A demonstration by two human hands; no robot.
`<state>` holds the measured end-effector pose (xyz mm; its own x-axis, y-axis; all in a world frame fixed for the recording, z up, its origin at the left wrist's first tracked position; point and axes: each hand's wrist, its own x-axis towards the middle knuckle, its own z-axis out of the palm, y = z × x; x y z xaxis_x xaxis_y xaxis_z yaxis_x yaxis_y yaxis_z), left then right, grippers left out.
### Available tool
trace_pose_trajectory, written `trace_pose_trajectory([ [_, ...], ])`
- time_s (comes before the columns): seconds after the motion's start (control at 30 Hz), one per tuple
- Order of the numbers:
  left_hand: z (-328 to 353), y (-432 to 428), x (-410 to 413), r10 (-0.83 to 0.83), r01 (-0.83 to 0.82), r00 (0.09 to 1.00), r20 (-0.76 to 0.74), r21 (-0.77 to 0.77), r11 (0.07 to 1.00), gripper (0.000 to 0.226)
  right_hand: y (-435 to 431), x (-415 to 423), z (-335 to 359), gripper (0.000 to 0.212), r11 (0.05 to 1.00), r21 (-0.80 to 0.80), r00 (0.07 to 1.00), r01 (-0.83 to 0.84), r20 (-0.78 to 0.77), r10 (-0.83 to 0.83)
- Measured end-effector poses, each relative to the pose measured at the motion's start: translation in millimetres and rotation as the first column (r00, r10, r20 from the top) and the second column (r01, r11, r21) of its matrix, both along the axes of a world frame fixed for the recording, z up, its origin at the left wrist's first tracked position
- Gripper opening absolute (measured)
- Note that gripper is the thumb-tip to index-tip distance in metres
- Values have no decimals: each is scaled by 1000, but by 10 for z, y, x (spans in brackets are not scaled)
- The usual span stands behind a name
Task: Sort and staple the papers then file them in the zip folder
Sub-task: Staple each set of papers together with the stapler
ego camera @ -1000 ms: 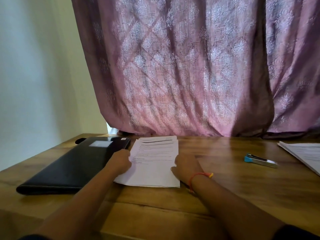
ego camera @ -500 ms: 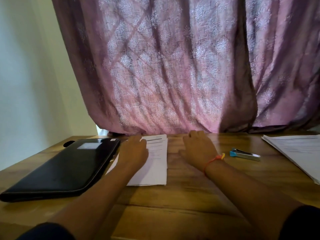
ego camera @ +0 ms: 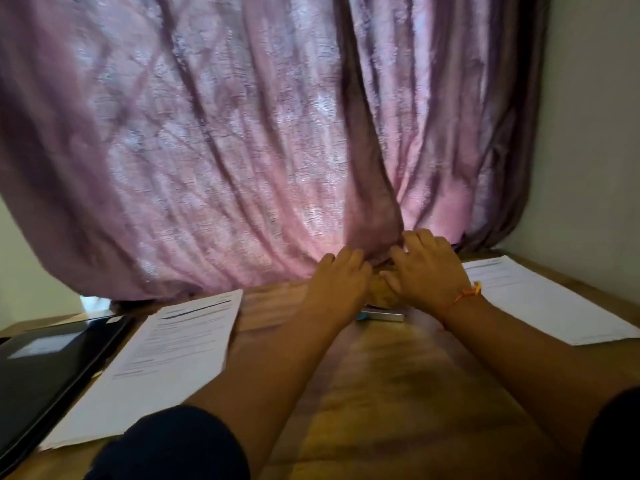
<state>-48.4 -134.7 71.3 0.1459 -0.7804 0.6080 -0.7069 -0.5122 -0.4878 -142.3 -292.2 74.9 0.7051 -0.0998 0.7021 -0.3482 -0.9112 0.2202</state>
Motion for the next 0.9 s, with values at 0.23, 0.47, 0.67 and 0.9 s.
trace_pose_trajectory([
  [0.23,-98,-1126,-454,-14,-88,665,-747,-98,991,38,-1150,-267,-334,41,947,246,978,208,-25,-209],
  [0.47,-238,-1604,-625,-94,-159,203,-975,-127,979,31,-1643,-483,-454,49,706,518,875,482,-249,-415],
  [0.67,-254,-1798,-575,-136,-281,61,-989,-148,948,30,-1739,-476,-500,53,597,655,884,463,-296,-361],
  [0.9,-165,-1866,-556,-211,-385,-148,-966,-140,912,35,-1743,-561,-456,49,599,661,890,452,-293,-349],
])
